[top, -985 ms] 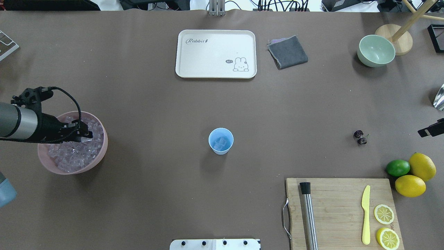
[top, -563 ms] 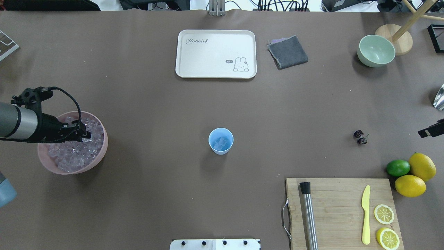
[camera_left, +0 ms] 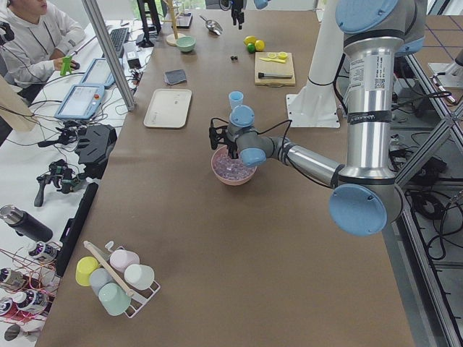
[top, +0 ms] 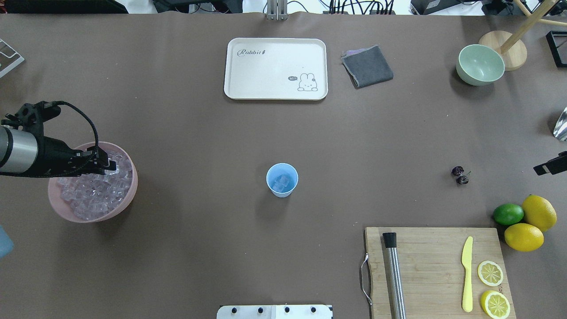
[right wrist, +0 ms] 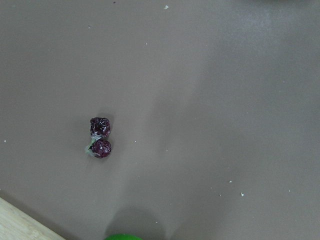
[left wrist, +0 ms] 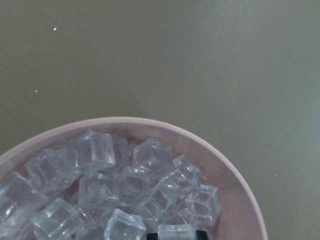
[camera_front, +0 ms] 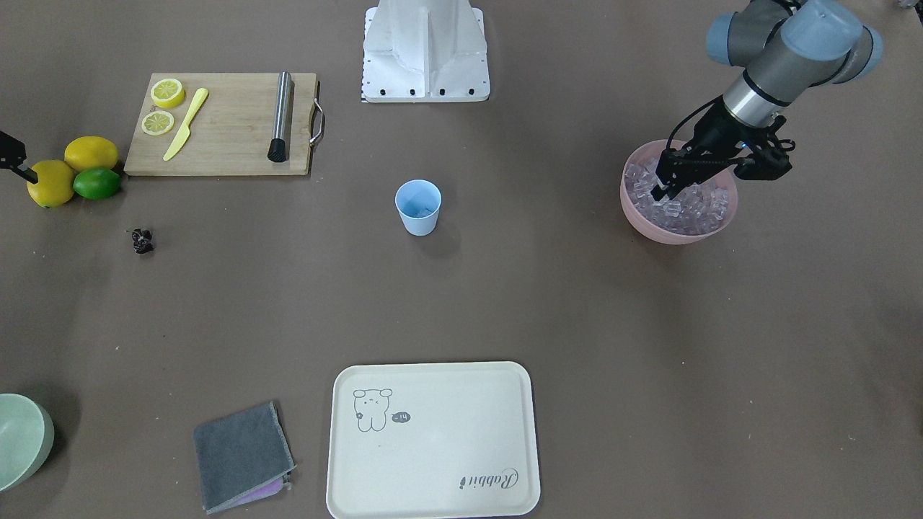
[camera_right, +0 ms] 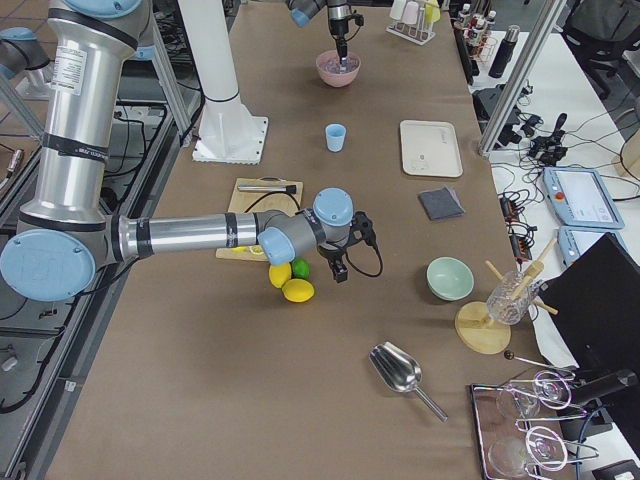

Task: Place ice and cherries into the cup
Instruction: 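Carry the ice cube with the left gripper into the blue cup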

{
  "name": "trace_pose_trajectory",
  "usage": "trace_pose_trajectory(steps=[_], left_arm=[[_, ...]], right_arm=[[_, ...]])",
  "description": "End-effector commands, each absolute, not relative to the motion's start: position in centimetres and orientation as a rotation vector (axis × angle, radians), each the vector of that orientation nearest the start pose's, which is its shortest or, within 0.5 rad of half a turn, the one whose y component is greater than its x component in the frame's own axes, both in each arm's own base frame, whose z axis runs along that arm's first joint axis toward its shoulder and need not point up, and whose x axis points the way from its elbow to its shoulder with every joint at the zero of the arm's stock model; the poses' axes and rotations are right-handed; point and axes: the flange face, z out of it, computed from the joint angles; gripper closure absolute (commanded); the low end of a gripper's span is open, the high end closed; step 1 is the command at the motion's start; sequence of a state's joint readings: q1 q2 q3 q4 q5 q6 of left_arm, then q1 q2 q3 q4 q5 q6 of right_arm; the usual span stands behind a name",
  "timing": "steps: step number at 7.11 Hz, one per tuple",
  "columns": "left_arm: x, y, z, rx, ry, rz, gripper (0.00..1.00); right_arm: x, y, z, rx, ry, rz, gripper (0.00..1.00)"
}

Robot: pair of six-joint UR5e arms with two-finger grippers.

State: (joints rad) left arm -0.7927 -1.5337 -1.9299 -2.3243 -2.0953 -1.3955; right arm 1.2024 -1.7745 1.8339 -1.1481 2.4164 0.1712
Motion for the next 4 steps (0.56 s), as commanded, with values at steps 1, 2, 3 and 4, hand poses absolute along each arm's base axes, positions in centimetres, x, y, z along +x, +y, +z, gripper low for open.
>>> trace_pose_trajectory(steps=[1,2,3,4], left_arm=[[26.9,-41.0,35.0,0.094,1.230,-0.236,1.00],[29.5,-42.7,30.2,0.089,1.240,-0.224,1.00],[32.6,-44.0,23.9,0.066,1.220,-0.221,1.00],[36.8,-43.8,19.1,0.056,1.176,-0.211,1.00]], right_arm=[[-10.2,-42.2,54.4,0.231,-0.935,-0.352,0.00],[-10.6,-42.8,53.2,0.265,-0.919,-0.361,0.00],[-10.7,-43.1,52.8,0.274,-0.918,-0.365,0.00],[-10.9,-43.6,52.2,0.293,-0.922,-0.381,0.00]])
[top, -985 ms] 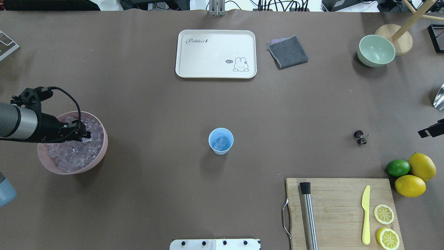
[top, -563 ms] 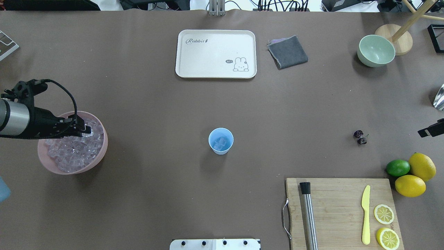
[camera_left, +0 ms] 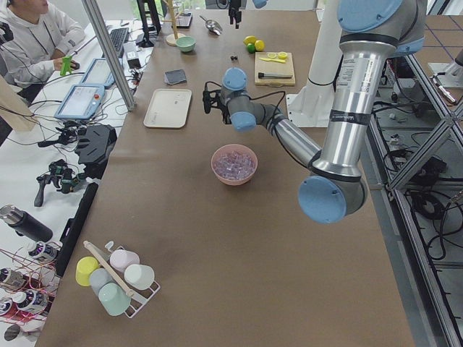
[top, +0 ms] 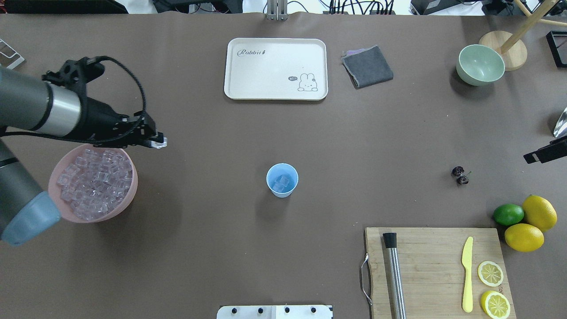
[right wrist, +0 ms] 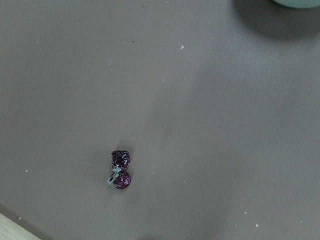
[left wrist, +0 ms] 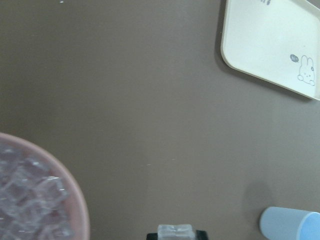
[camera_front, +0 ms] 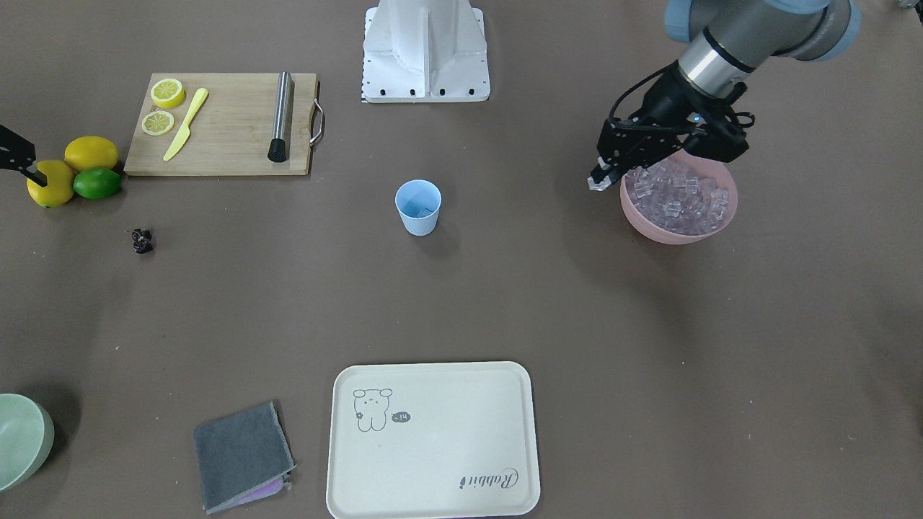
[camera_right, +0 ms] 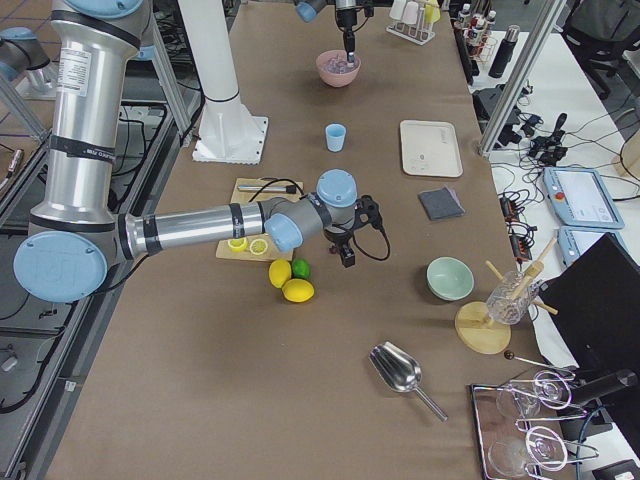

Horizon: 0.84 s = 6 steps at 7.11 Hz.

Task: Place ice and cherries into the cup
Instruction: 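Carry the ice cube with the left gripper into the blue cup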

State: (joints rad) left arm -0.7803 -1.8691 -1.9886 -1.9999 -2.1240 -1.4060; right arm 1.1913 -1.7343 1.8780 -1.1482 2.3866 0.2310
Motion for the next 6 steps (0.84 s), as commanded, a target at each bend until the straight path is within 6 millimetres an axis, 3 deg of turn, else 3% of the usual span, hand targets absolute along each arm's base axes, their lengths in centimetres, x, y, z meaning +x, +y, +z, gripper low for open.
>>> trace_pose_trajectory(steps=[1,2,3,4,6], left_arm=[[42.1,-42.9,16.9,0.077,1.158,-0.185,1.00],[45.7,-43.6,14.9,0.076,1.153,-0.203,1.00],[49.8,-43.0,12.5,0.062,1.155,-0.231,1.00],[53.6,-40.5,11.4,0.095,1.145,-0.237,1.00],[54.6,-40.0,11.6,0.120,1.134,-0.249,1.00]], right_arm=[[-11.0,-44.0,52.1,0.296,-0.925,-0.384,0.00],[-11.2,-43.9,52.1,0.289,-0.926,-0.378,0.00],[-11.9,-43.7,52.0,0.229,-0.945,-0.288,0.00],[-13.4,-43.4,51.6,0.202,-0.958,-0.276,0.00],[-14.0,-42.8,51.7,0.299,-0.994,-0.341,0.00]])
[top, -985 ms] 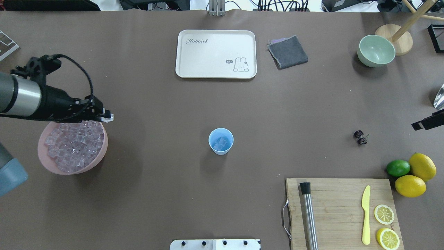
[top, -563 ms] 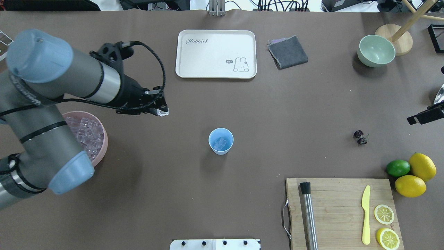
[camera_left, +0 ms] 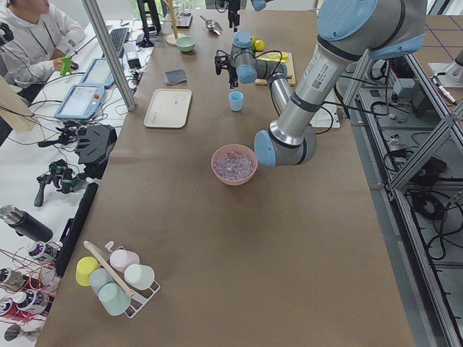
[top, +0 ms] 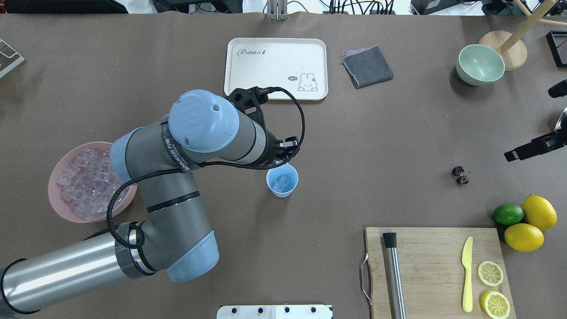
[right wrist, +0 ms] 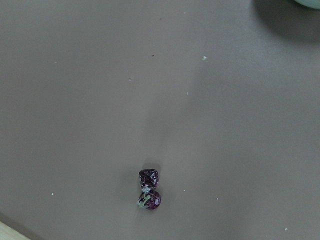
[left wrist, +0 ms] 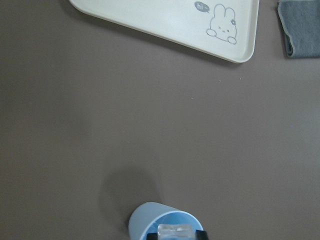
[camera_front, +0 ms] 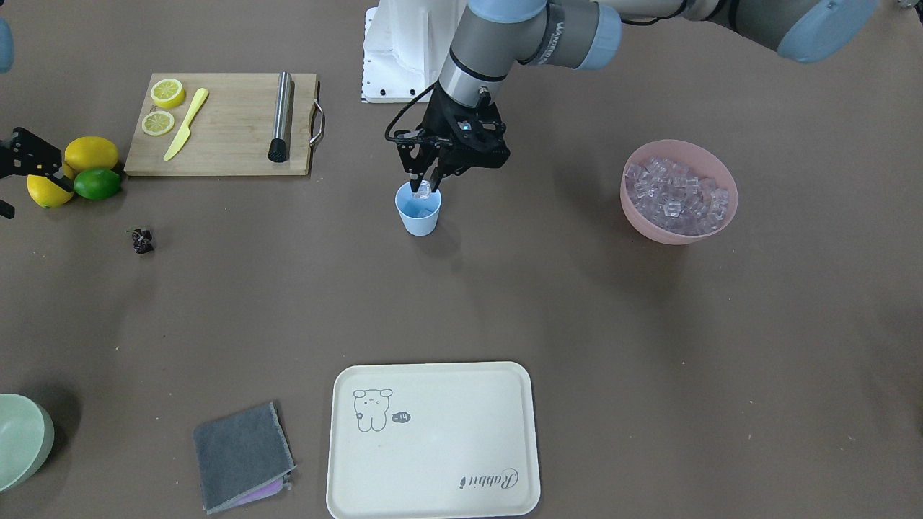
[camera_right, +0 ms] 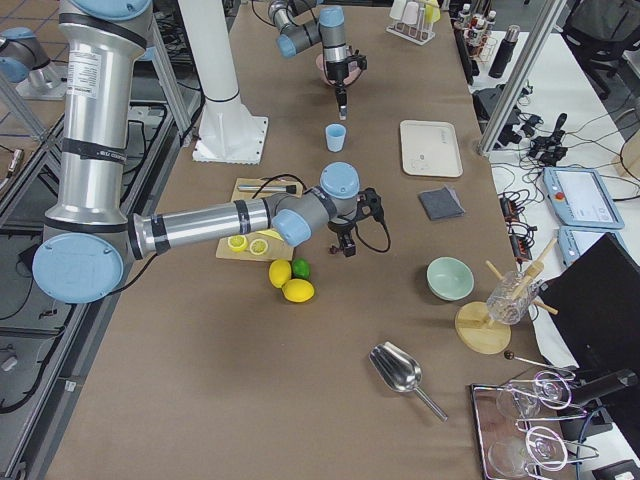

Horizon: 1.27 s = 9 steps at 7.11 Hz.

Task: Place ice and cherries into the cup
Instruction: 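Carry the ice cube with the left gripper into the blue cup, then lower the right gripper onto the dark red cherries while the left gripper withdraws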

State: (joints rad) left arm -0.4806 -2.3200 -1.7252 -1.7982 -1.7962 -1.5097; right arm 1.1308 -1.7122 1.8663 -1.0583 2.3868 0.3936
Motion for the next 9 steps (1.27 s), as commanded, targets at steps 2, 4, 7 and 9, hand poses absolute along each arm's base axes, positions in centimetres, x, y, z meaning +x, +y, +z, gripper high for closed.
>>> trace_pose_trajectory(steps=[2,4,7,9], left_arm=[[55.2,-40.2,12.7,0.115,1.110,-0.250,0.45],[55.0,-40.1,12.9,0.114,1.110,-0.251,0.03],[50.8,-39.8,14.6,0.132,1.126,-0.261,0.03],[50.3,-39.9,14.3,0.139,1.129,-0.268,0.03]], right_arm=[[-13.7,-42.4,52.2,0.302,-0.998,-0.340,0.00],[-14.2,-42.3,52.2,0.294,-1.007,-0.355,0.01],[-18.3,-44.3,53.1,0.301,-0.944,-0.384,0.04],[-23.7,-46.0,55.8,0.262,-0.895,-0.433,0.18]])
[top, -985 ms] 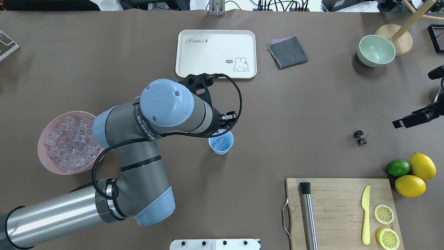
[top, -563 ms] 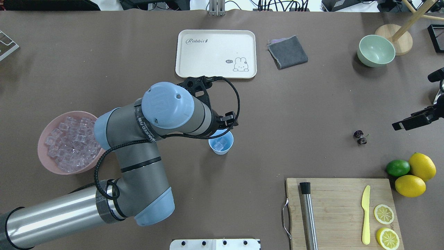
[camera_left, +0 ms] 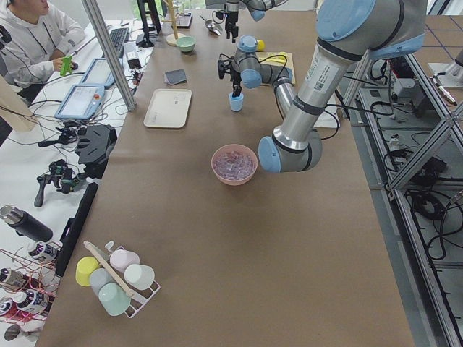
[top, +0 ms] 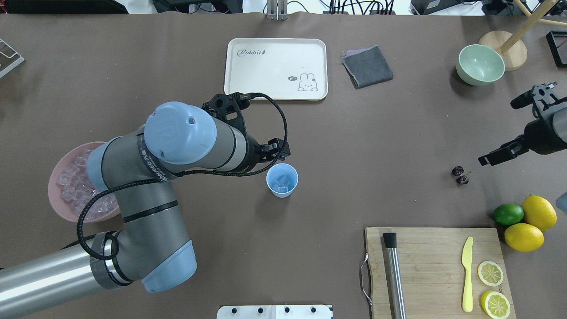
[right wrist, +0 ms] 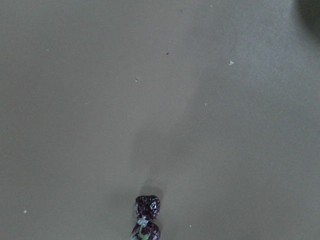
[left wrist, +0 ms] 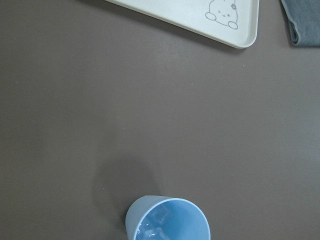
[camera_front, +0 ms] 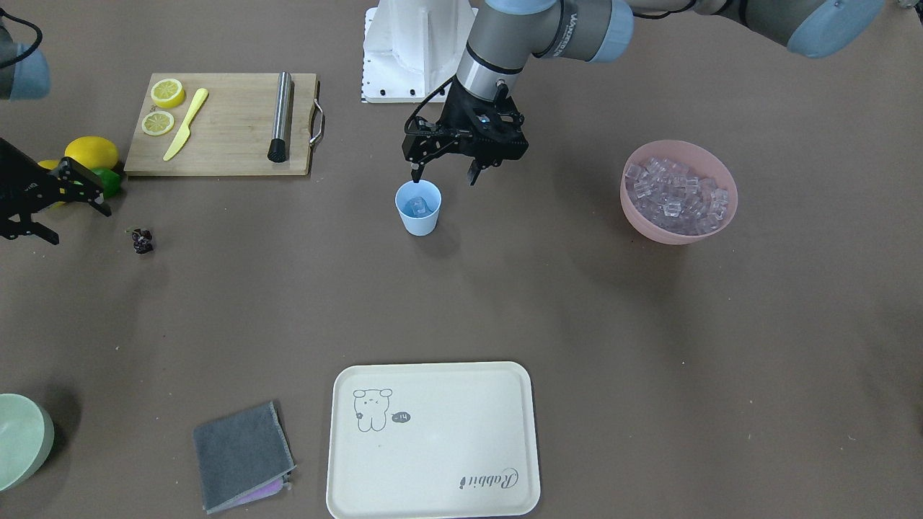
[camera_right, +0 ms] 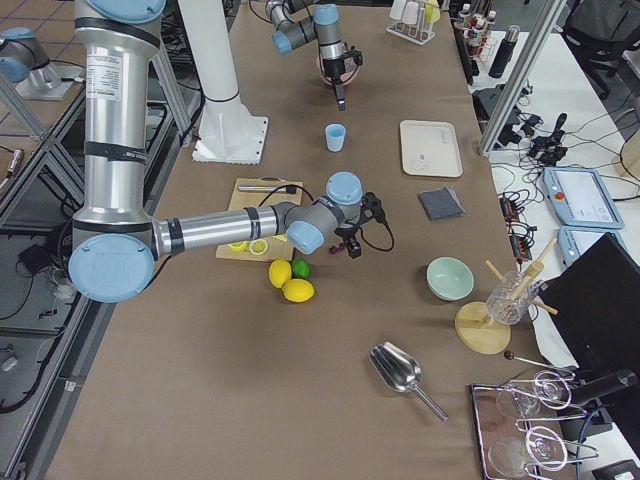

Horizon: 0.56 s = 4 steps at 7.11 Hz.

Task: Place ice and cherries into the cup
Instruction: 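Lower the right gripper onto the dark red cherries while the left gripper withdraws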

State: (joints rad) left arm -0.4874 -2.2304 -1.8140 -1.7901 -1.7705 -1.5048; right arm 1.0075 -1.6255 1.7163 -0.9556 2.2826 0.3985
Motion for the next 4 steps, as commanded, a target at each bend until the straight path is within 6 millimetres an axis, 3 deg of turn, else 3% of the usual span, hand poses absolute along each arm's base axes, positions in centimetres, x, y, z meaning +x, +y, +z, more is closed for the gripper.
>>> trace_pose_trajectory(steps=[1,4], left_arm=[[49.9,-40.3,14.3,0.145,1.129,-0.277,0.03],[49.9,-40.4,14.4,0.144,1.126,-0.282,0.03]], right_arm=[[-24.2,-46.0,55.7,0.254,-0.906,-0.446,0.41],[-24.4,-44.8,55.8,0.194,-0.968,-0.463,0.46]])
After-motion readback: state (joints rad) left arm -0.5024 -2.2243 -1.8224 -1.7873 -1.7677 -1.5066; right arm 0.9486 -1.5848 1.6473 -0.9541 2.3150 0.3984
